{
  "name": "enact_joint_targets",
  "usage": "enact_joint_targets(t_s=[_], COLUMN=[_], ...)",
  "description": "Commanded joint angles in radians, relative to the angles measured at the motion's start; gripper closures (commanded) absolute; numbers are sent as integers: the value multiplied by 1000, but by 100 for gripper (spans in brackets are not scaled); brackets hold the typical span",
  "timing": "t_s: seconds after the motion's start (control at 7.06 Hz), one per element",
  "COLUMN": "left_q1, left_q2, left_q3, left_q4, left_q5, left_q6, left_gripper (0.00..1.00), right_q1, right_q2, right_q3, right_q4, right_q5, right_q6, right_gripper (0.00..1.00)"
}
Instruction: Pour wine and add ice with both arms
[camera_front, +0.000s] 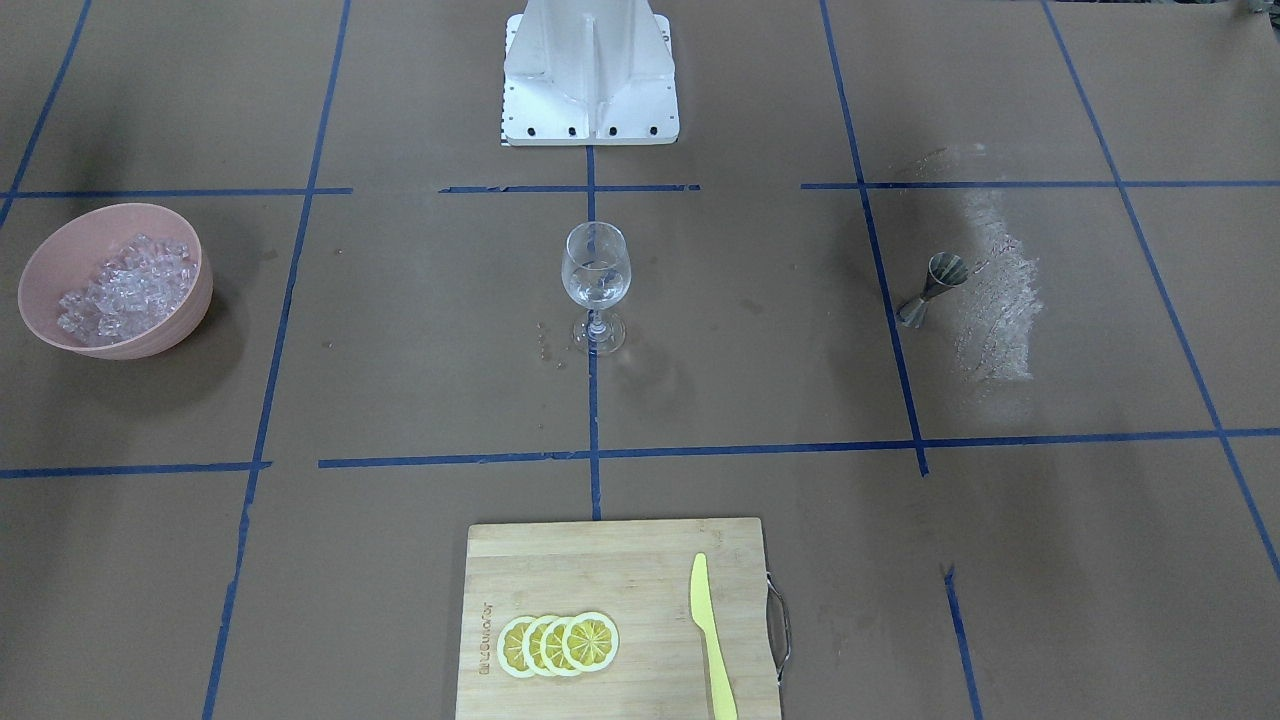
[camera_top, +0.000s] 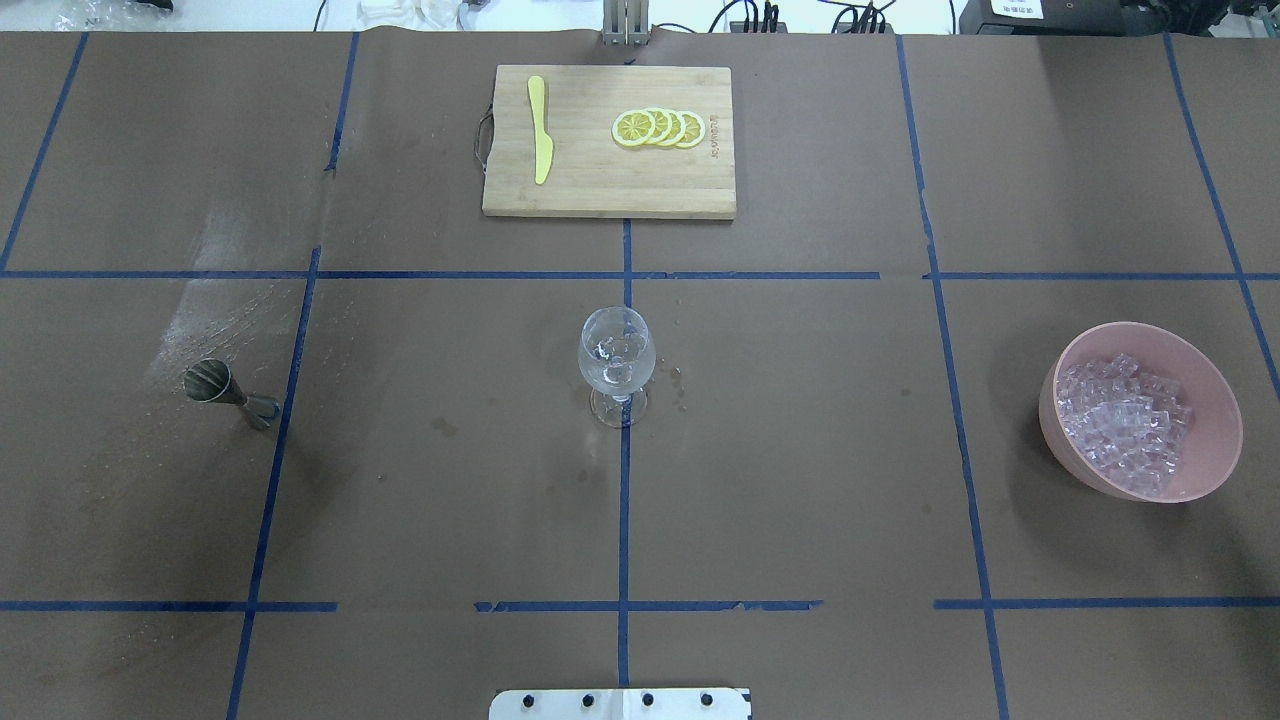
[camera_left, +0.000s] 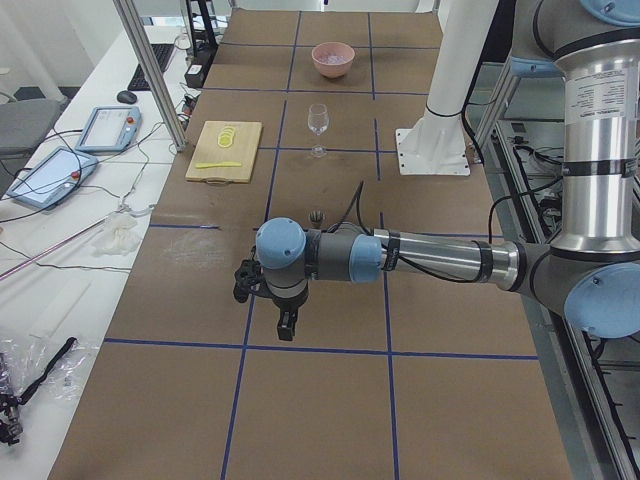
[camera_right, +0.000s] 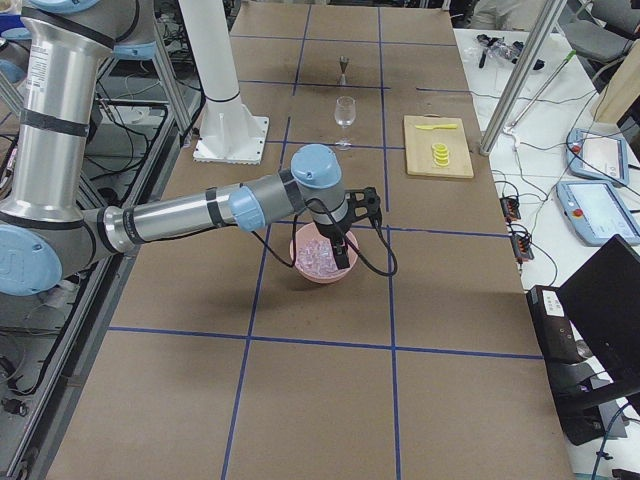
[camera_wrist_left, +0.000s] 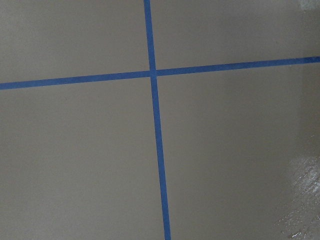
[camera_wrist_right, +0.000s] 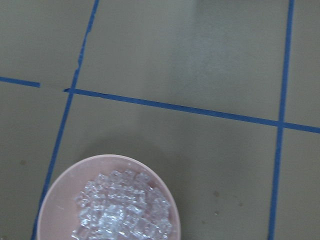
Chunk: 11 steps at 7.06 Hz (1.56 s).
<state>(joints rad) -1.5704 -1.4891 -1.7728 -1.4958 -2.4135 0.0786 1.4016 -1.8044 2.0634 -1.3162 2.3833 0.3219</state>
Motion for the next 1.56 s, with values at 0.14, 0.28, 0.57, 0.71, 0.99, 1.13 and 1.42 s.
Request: enact_joint_targets(t_s=[0.14,0.28,0.57,0.71,0.99,1.13,1.42], left_q1=[0,0,0,0,0,0,0], left_q2=[-13,-13,-23,-23,-23,-23,-30], left_q3=[-36,-48,-56,-57,-60,-62,-62], left_q4=[0,-1,-1,-1,-1,-1,-1], left_q5=[-1,-1,-1,-1,-3,-3,-3], left_q6=[0,0,0,0,0,0,0], left_gripper=[0,0,0,0,0,0,0], right_q1=[-327,-405,-457,-464,-498,-521,-549], right_q2=[-38,-38,-39,-39,-43,-56,-56], right_q3=[3,0,-28,-84,-114,-114,-114], right_q4=[303,304,319,371,391,391,391], right_q5=[-202,-293,-340,-360,-386,-403,-408], right_q6=[357,428,462,460,460,460,459], right_gripper=[0,6,21,25,26,26,27])
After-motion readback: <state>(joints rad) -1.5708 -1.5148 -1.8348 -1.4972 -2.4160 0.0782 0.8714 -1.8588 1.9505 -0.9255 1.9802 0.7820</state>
